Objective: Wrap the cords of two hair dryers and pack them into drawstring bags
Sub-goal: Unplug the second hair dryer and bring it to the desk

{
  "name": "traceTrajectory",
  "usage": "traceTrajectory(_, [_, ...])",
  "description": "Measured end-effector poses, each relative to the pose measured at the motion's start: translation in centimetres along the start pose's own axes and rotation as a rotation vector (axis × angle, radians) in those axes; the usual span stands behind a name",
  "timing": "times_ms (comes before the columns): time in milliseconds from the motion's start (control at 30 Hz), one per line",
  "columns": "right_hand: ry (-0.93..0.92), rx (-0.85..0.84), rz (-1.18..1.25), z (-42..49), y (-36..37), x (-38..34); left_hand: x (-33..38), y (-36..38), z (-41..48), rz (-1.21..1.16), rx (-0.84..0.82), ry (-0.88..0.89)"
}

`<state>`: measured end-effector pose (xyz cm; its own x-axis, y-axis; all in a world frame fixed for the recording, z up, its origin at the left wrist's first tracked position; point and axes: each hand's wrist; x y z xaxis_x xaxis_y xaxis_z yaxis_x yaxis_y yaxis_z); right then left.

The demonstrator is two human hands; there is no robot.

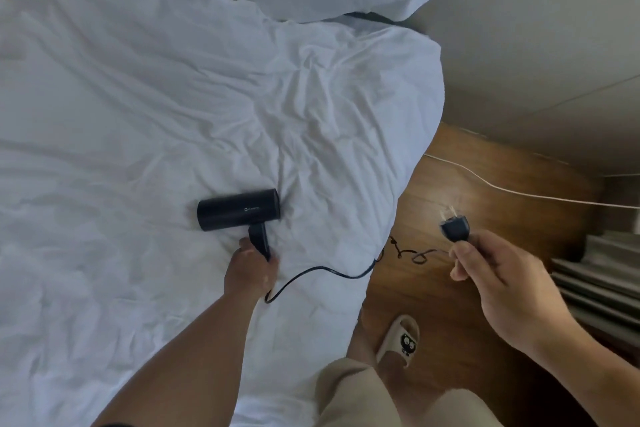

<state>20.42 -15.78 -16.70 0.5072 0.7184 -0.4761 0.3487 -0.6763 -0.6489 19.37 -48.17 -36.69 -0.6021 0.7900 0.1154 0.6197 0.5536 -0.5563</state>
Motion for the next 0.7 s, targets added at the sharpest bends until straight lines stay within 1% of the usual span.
traceTrajectory(200, [0.044,0.008,0.039,-0.6,0.7,1.7,0.6,1.0,0.7,-0.049,0.046,-0.044])
traceTrajectory(333, [0.053,0.022,0.102,-1.2,0.4,2.4,1.3,1.0,0.1,-0.189,0.055,-0.094])
traceTrajectory(433, [0.053,0.043,0.132,-2.1,-0.1,3.1,1.9,1.4,-0.7,-0.333,0.095,-0.163])
traceTrajectory(500, [0.052,0.049,0.144,-2.8,-0.4,3.7,2.3,1.6,-1.4,-0.389,0.104,-0.179])
traceTrajectory(567, [0.057,0.052,0.16,-3.5,-0.7,4.2,2.4,1.9,-2.4,-0.385,0.075,-0.155])
traceTrajectory(700, [0.062,0.064,0.179,-4.8,-1.2,5.1,2.4,2.2,-4.5,-0.351,-0.039,-0.04])
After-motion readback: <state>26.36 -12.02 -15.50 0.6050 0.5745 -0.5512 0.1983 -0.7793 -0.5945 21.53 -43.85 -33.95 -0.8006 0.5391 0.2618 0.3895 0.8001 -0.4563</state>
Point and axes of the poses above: each hand's wrist, its own z-axis towards the middle knuckle, its own y-axis out of the palm, x = y × z, and after that the axes turned 4 degrees about -x, right-handed
